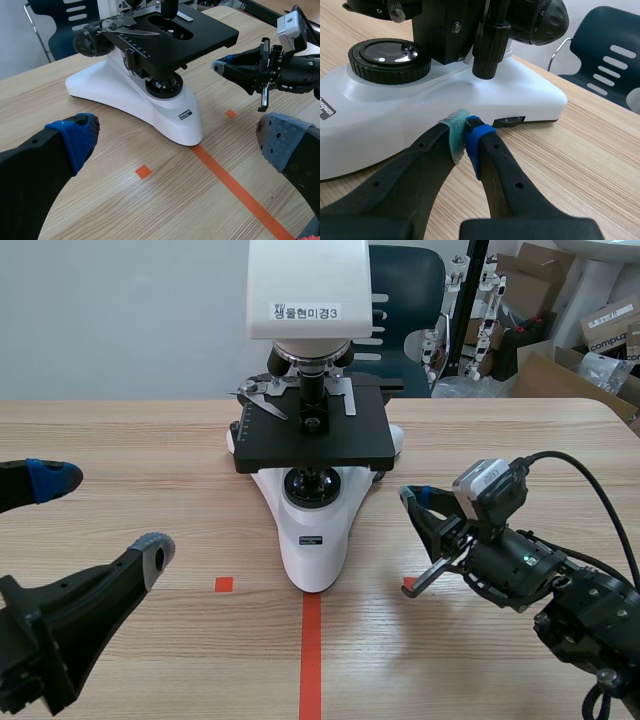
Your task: Point at the stage knob
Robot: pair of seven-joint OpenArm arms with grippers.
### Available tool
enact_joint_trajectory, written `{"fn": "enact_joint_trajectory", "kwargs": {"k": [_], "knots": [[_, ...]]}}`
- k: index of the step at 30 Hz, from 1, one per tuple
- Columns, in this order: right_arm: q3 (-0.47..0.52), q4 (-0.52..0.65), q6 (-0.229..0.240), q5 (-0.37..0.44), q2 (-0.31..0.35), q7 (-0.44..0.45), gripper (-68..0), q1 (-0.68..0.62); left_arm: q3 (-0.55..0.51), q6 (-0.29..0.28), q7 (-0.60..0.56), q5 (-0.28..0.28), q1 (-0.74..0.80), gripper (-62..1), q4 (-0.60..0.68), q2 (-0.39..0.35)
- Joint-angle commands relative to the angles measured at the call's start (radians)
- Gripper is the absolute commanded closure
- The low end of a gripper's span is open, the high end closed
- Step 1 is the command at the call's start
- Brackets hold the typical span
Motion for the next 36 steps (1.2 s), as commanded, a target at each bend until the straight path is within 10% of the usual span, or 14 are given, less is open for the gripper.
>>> {"fn": "enact_joint_trajectory", "kwargs": {"k": [1,12,16,22,36], "knots": [[0.008,0.006,0.001,0.015,0.000,0.022,-2.2,0.020,-0.003,-0.002,-0.014,-0.010,-0.001,-62.3,0.016,0.003],[0.008,0.008,0.001,0.027,0.003,0.022,-2.5,0.020,-0.003,-0.002,-0.014,-0.010,-0.001,-62.3,0.016,0.003],[0.008,0.026,0.075,0.109,0.046,0.021,-11.7,0.013,-0.003,-0.002,-0.014,-0.010,-0.001,-62.3,0.016,0.003],[0.010,0.098,0.272,0.314,0.196,-0.071,-42.8,0.013,-0.003,-0.002,-0.014,-0.010,-0.001,-62.3,0.016,0.003],[0.134,0.512,0.289,0.782,0.657,-0.360,-45.3,-0.228,-0.003,-0.002,-0.014,-0.010,-0.001,-62.3,0.016,0.003]]}}
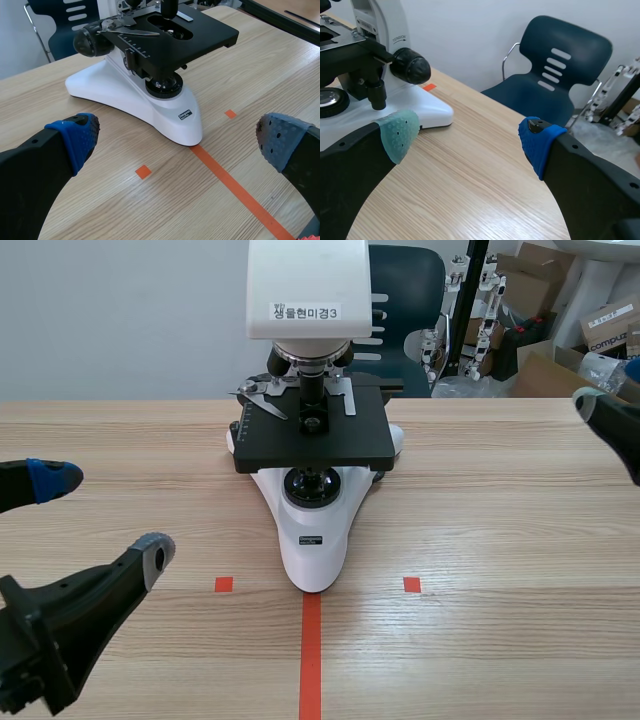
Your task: Point at the stage knob
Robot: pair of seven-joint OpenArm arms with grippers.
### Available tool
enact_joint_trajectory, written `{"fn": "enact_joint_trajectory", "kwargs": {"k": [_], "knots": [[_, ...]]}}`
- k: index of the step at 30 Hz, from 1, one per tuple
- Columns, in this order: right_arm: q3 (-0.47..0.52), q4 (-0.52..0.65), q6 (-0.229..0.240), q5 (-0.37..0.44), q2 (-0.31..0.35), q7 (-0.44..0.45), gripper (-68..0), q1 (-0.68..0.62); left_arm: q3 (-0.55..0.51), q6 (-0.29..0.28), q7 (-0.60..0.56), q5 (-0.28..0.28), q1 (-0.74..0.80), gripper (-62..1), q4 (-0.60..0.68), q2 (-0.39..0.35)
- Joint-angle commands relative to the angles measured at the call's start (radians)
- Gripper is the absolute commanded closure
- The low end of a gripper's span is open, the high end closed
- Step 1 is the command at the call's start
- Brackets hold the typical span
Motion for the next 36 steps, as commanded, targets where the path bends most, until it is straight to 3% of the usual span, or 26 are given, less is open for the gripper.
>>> {"fn": "enact_joint_trajectory", "kwargs": {"k": [1,4,10,13,17,20,22,26,29,31,36], "knots": [[0.047,0.019,0.000,0.006,0.019,0.018,-46.6,-0.027,-0.003,-0.002,-0.014,-0.010,-0.001,-62.3,0.016,0.003],[0.143,0.063,0.000,-0.006,0.034,0.047,-52.8,-0.130,-0.003,-0.002,-0.014,-0.010,-0.001,-62.3,0.016,0.003],[0.354,0.093,0.000,-0.006,-0.015,0.180,-53.8,-0.323,-0.003,-0.002,-0.014,-0.010,-0.001,-62.3,0.016,0.003],[0.437,0.125,0.000,-0.013,-0.080,0.210,-67.9,-0.381,-0.003,-0.002,-0.014,-0.010,-0.001,-62.3,0.016,0.003],[0.491,0.208,0.000,-0.172,-0.185,0.187,-67.9,-0.430,-0.003,-0.002,-0.014,-0.010,-0.001,-62.3,0.016,0.003],[0.493,0.278,0.000,-0.284,-0.262,0.105,-67.9,-0.459,-0.003,-0.002,-0.014,-0.010,-0.001,-62.3,0.016,0.003],[0.493,0.325,-0.010,-0.314,-0.310,0.052,-67.9,-0.484,-0.003,-0.002,-0.014,-0.010,-0.001,-62.3,0.016,0.003],[0.492,0.448,-0.061,-0.312,-0.376,-0.004,-67.9,-0.554,-0.003,-0.002,-0.014,-0.010,-0.001,-62.3,0.016,0.003],[0.456,0.532,-0.094,-0.290,-0.386,-0.045,-67.9,-0.585,-0.003,-0.002,-0.014,-0.010,-0.001,-62.3,0.016,0.003],[0.403,0.573,-0.160,-0.267,-0.384,-0.080,-67.9,-0.586,-0.003,-0.002,-0.014,-0.009,-0.001,-62.3,0.016,0.003],[0.210,0.615,-0.375,-0.268,-0.344,-0.101,-67.9,-0.551,-0.003,-0.002,-0.014,-0.010,-0.001,-62.3,0.016,0.003]]}}
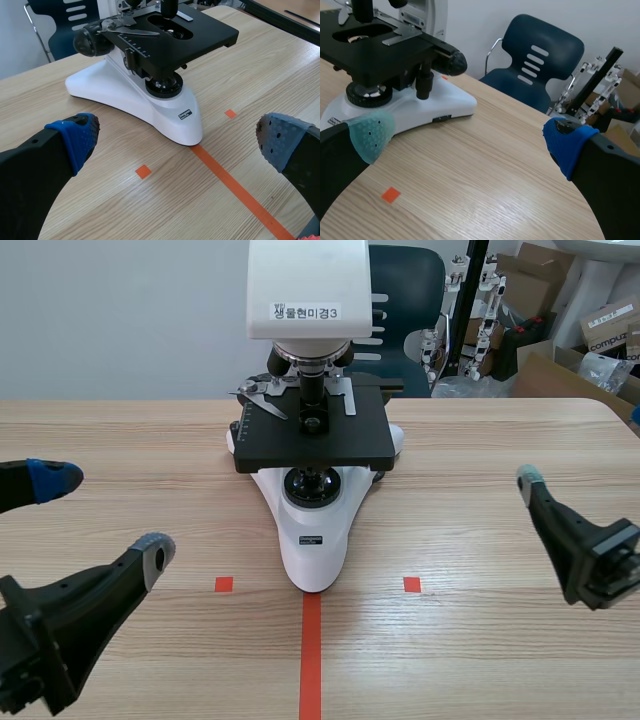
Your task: Point at the stage knob
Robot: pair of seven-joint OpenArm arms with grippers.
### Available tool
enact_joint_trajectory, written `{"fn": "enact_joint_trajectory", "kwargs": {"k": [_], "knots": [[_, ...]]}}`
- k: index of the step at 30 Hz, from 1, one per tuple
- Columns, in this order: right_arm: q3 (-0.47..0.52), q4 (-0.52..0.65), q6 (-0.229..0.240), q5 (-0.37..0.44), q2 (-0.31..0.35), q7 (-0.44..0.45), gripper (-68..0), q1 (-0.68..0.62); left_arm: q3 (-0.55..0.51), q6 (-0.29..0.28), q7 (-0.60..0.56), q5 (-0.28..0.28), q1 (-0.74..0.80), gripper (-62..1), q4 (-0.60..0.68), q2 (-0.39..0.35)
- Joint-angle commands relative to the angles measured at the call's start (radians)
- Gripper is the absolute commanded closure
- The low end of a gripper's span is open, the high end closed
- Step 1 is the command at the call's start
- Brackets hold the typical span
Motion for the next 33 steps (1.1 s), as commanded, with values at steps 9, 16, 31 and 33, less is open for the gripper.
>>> {"fn": "enact_joint_trajectory", "kwargs": {"k": [9,16,31,33], "knots": [[-0.196,0.008,-0.097,0.053,0.129,0.019,-67.9,0.113,-0.003,-0.002,-0.014,-0.010,-0.001,-62.3,0.016,0.003],[-0.195,0.116,-0.232,0.143,0.171,-0.119,-67.9,0.113,-0.003,-0.002,-0.014,-0.010,-0.001,-62.3,0.016,0.003],[-0.194,0.150,-0.270,0.169,0.138,-0.190,-67.9,0.110,-0.003,-0.002,-0.014,-0.010,-0.001,-62.3,0.016,0.003],[-0.194,0.150,-0.270,0.169,0.138,-0.190,-67.9,0.110,-0.003,-0.002,-0.014,-0.010,-0.001,-62.3,0.016,0.003]]}}
